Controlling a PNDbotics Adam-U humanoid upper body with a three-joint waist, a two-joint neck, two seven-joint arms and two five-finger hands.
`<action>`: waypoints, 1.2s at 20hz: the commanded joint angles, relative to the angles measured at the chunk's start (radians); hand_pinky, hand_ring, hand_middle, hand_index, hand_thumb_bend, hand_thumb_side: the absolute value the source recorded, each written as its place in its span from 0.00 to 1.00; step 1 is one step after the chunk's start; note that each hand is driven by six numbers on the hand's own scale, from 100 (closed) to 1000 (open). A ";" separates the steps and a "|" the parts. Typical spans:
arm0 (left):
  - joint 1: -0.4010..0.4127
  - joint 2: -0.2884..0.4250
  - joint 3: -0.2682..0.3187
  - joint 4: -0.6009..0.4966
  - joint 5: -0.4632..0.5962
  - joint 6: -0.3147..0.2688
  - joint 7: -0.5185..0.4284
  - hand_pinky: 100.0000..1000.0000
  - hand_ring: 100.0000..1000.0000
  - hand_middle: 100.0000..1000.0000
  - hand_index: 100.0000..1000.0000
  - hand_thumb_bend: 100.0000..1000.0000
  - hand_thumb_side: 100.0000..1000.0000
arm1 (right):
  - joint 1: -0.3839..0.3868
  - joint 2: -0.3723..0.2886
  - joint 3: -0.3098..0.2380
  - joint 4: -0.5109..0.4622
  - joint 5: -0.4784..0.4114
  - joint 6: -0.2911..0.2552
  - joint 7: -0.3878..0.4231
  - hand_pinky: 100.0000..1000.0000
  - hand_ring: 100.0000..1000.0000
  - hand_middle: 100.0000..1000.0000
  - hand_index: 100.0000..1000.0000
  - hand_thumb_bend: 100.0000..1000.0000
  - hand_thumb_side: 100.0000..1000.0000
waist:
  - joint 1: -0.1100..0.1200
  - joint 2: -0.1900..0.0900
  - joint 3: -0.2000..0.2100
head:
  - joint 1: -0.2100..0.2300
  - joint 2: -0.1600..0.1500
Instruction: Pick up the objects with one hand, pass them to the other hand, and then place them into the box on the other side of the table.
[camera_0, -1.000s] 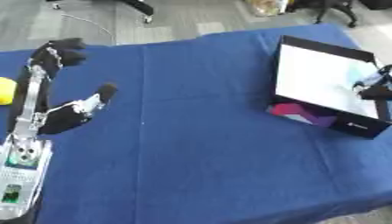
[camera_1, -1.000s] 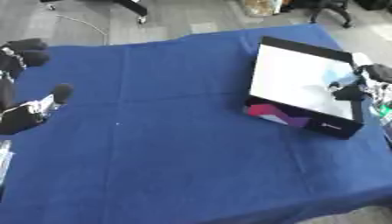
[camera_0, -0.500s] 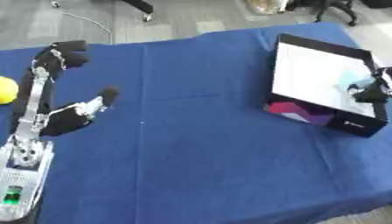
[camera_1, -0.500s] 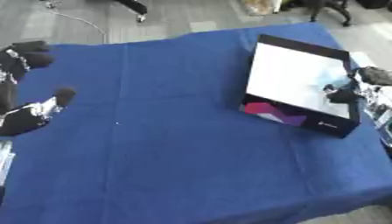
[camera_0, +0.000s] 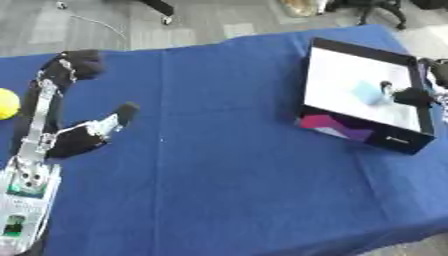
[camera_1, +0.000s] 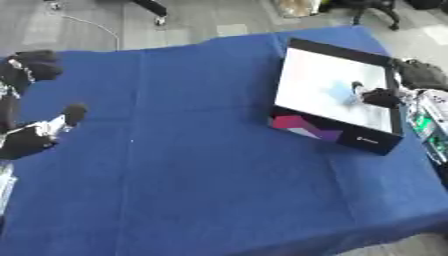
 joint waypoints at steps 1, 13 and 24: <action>-0.006 0.003 0.006 -0.025 -0.007 0.002 0.002 0.72 0.66 0.68 0.79 0.62 0.43 | -0.002 -0.036 -0.017 -0.091 0.077 -0.018 0.031 1.00 0.80 0.77 0.98 0.49 0.83 | 0.010 0.009 0.000 | -0.001 -0.003; 0.001 0.007 0.039 -0.031 -0.020 0.017 0.029 0.72 0.65 0.68 0.79 0.62 0.43 | 0.063 -0.137 -0.084 -0.486 0.169 -0.097 0.184 1.00 0.79 0.81 0.98 0.52 0.60 | 0.005 0.005 -0.006 | 0.040 -0.003; 0.014 0.100 0.160 -0.076 -0.067 0.067 0.105 0.72 0.63 0.66 0.79 0.63 0.42 | 0.008 0.053 -0.135 -0.677 -0.144 -0.158 -0.281 0.68 0.83 0.72 0.97 0.01 0.00 | 0.021 0.002 -0.019 | 0.132 -0.003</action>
